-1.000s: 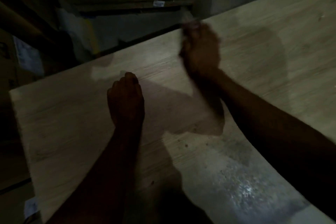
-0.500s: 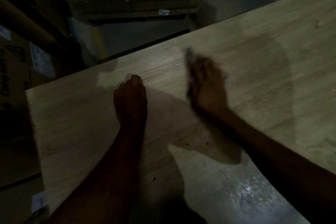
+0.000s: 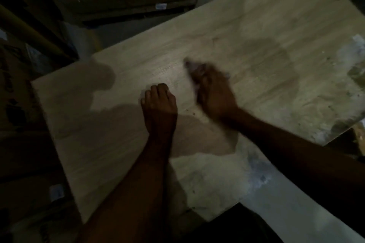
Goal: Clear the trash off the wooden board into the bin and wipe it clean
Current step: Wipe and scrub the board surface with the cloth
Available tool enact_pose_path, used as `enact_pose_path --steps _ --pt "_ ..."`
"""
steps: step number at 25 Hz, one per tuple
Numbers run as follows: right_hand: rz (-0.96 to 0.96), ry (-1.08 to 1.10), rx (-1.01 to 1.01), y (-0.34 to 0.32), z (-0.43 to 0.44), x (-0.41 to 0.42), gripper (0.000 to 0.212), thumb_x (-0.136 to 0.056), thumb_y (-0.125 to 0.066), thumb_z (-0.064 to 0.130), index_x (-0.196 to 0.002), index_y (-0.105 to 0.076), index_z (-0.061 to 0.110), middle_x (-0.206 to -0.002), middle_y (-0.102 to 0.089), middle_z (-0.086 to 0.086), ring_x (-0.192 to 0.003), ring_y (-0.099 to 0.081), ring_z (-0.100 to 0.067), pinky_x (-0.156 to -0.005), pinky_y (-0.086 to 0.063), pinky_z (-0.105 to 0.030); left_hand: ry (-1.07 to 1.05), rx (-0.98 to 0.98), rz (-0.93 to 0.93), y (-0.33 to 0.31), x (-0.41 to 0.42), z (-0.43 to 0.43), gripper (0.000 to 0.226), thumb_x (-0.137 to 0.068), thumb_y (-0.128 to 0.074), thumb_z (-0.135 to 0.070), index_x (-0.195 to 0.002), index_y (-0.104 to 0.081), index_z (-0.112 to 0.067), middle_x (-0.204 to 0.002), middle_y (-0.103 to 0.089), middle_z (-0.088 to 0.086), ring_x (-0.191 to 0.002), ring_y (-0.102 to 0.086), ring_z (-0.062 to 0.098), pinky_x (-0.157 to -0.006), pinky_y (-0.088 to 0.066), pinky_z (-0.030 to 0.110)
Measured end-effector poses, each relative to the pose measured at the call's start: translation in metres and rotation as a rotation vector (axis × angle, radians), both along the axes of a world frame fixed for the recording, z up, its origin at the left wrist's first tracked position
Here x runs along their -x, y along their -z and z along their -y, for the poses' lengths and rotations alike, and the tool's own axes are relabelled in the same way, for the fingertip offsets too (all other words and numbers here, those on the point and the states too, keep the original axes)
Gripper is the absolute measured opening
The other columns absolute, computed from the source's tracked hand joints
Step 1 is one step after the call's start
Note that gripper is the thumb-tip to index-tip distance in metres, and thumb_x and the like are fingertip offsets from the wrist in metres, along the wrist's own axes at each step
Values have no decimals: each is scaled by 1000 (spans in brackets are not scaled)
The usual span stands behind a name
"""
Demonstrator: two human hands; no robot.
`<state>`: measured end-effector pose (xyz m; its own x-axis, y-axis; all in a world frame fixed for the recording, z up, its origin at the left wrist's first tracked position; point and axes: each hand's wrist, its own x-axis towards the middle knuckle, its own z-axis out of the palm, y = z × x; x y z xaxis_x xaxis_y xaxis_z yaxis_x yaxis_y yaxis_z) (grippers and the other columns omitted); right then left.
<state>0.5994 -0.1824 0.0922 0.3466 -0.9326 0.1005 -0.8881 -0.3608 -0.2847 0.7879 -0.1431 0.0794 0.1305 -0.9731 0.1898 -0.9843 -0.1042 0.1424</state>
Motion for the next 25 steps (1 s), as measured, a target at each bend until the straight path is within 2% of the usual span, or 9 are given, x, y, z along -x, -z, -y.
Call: enact_pose_path --steps 2,3,7,11,15,16,20,21,25 --pt "76 551 -69 -10 22 9 62 -100 -45 34 -159 -36 19 -165 -32 -19 -152 -27 -42 -123 -25 -58 -52 17 -60 0 -2 9 15 -98 -44 -26 -102 -55 -17 -97 -59 6 -91 -55 28 -79 -41 43" --pt "77 574 -91 -7 14 2 63 -100 -44 35 -160 -35 18 -166 -30 -19 -153 -25 -43 -123 -24 -58 -70 23 -86 1 -1 12 15 -97 -44 -27 -102 -55 -17 -98 -60 7 -92 -57 28 -79 -42 42" --pt "-51 -142 -17 2 -45 1 60 -105 -40 35 -162 -31 18 -168 -29 -15 -156 -24 -36 -126 -20 -52 -63 40 -78 7 0 10 19 -98 -42 -27 -107 -55 -16 -103 -61 9 -97 -58 31 -83 -45 43" --pt "96 692 -110 -15 -23 25 66 -100 -47 30 -161 -31 13 -169 -23 -18 -155 -20 -43 -123 -24 -57 -54 17 -134 5 -1 13 21 -96 -41 -27 -106 -56 -16 -104 -61 10 -98 -57 32 -84 -43 44" --pt "-35 -127 -110 7 -144 2 60 -108 -38 32 -163 -27 12 -169 -23 -17 -157 -18 -39 -127 -19 -53 -56 19 -109 6 -2 12 24 -96 -40 -28 -107 -57 -15 -105 -62 10 -100 -58 31 -86 -43 44" --pt "-39 -119 -72 4 -130 22 59 -108 -37 33 -162 -28 12 -168 -26 -18 -157 -21 -38 -127 -20 -52 -47 14 -127 6 -3 12 24 -95 -40 -28 -107 -57 -15 -105 -61 9 -100 -58 31 -85 -43 44" --pt "22 707 -114 -16 -55 66 64 -103 -35 37 -161 -29 10 -167 -29 -19 -154 -24 -42 -124 -23 -56 46 43 -183 0 1 6 28 -94 -41 -38 -114 -55 -23 -108 -60 2 -104 -56 25 -88 -40 41" --pt "37 679 -156 -14 -76 52 64 -104 -35 36 -162 -26 11 -168 -25 -18 -155 -21 -41 -126 -20 -57 97 34 -182 -1 2 5 30 -95 -41 -39 -118 -55 -24 -110 -60 2 -105 -56 24 -88 -39 41" --pt "-44 -109 -66 -1 -167 51 57 -109 -35 34 -162 -30 15 -167 -29 -19 -155 -26 -40 -124 -25 -57 146 -11 -242 0 8 -20 46 -98 -45 -44 -140 -49 -26 -127 -59 4 -118 -52 27 -96 -34 41"
